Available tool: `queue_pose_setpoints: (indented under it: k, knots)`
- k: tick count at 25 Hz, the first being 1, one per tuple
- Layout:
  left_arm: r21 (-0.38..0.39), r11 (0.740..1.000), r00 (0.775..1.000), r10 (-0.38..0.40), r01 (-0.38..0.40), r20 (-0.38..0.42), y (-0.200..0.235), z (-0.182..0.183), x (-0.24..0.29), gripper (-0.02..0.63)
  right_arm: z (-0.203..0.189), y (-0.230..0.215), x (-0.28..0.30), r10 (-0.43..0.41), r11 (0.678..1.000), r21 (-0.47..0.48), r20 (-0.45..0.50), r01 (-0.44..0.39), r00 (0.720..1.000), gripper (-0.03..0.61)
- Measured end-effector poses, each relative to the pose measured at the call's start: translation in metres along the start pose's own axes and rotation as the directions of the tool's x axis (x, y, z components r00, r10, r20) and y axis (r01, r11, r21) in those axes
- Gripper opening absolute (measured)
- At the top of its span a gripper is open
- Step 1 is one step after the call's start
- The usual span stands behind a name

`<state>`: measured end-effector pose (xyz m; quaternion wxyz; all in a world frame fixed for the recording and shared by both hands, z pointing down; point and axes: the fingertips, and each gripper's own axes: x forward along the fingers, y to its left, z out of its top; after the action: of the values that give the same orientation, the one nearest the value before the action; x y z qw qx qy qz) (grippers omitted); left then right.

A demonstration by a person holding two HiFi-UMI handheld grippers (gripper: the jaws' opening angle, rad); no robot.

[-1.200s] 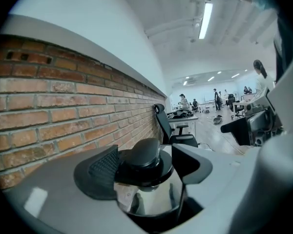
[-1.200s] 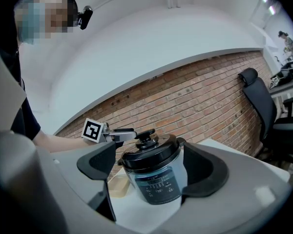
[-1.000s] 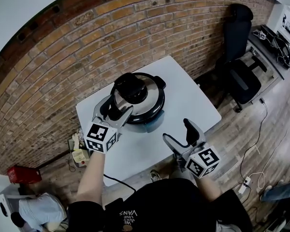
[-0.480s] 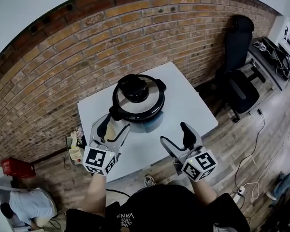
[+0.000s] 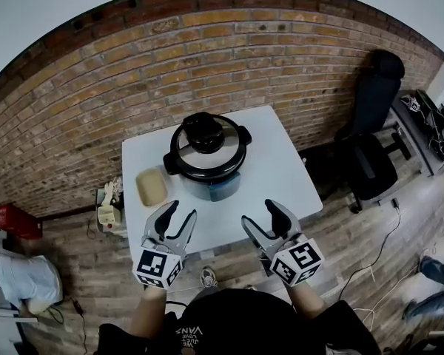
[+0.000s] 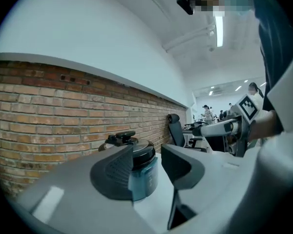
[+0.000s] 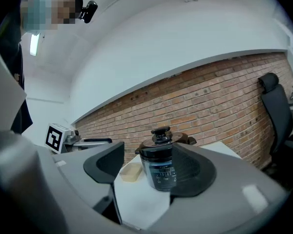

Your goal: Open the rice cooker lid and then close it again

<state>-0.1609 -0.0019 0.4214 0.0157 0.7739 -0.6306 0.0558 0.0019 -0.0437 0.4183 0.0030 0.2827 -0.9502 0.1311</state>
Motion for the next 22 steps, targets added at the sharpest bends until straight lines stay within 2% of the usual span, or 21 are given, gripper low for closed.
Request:
queue_pose_setpoints:
  k: [4, 9, 14, 22]
  knots:
    - [-0.006, 0.998, 0.997, 0.070, -0.070, -0.008, -0.020, -0.007, -0.018, 0.071, -0.005, -0.003, -0.013, 0.041, 0.999, -0.029, -0.031, -0.041, 0.999, 0.233]
    - [-0.023, 0.990, 0.990, 0.140, -0.140, -0.019, -0.040, -0.013, -0.037, 0.027, -0.011, -0.002, -0.027, 0.086, 0.994, -0.056, -0.058, -0.090, 0.995, 0.137]
    - [-0.027, 0.987, 0.987, 0.157, -0.158, -0.027, -0.062, -0.018, -0.049, 0.003, -0.020, -0.003, -0.040, 0.114, 0.991, -0.061, -0.075, -0.119, 0.991, 0.009]
    - [-0.057, 0.986, 0.984, 0.154, -0.159, -0.090, -0.093, -0.036, -0.063, 0.002, -0.044, 0.001, -0.056, 0.153, 0.987, -0.032, -0.141, -0.159, 0.978, 0.006]
